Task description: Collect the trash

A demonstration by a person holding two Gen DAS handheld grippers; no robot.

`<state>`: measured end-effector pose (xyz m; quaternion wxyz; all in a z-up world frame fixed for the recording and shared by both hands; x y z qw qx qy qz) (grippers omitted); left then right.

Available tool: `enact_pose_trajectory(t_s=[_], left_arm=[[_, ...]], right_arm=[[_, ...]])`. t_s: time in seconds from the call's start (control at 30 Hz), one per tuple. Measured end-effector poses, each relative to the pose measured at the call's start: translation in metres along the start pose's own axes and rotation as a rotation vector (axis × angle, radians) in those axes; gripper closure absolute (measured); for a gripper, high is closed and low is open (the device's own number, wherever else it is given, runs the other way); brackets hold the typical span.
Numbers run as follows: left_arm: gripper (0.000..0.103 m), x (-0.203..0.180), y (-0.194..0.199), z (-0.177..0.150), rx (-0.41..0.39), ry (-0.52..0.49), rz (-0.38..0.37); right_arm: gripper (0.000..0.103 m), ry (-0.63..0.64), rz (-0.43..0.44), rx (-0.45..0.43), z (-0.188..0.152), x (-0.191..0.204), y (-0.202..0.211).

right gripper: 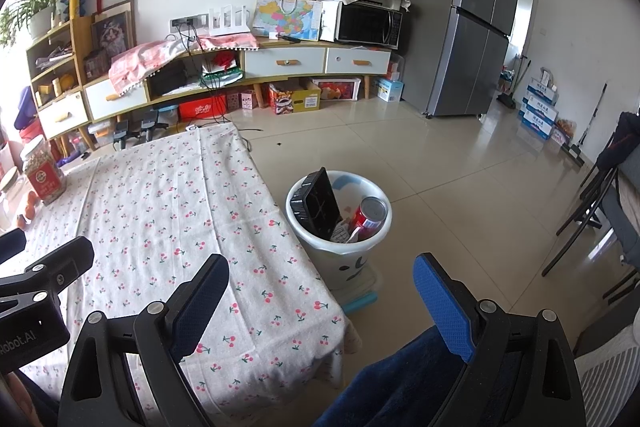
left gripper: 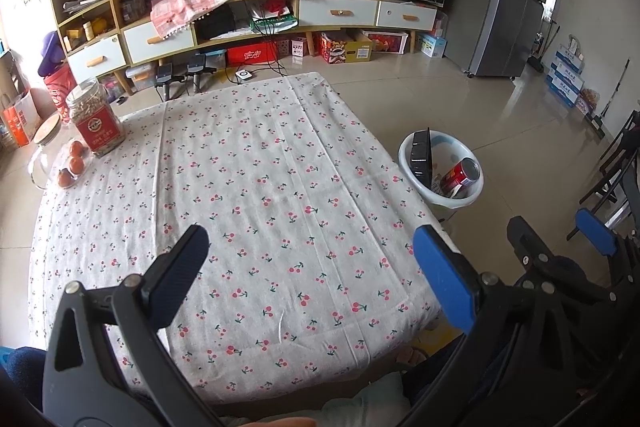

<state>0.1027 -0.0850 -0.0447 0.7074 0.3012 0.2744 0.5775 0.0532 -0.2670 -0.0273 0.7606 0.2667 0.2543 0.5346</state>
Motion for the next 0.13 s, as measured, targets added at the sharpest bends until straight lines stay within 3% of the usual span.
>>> enact_pose_trajectory(t_s=[0.13], left_arm=[[0.001, -0.0026, 0.0012, 0.0000, -0.003, -0.006, 0.000]], right_arm=[[0.008, 0.001, 0.000, 0.001, -0.0002, -0.0002, -0.0003]])
Point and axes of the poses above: each gripper's, at about its wrist camera, not at the fingertips, and y roughly against the way its jaws point, x to its left, z to its top, the point moved 8 cm from there along -y, roughly the way its jaws point, and after that the axes turned 3 degrees about x, right-handed, at the moved point
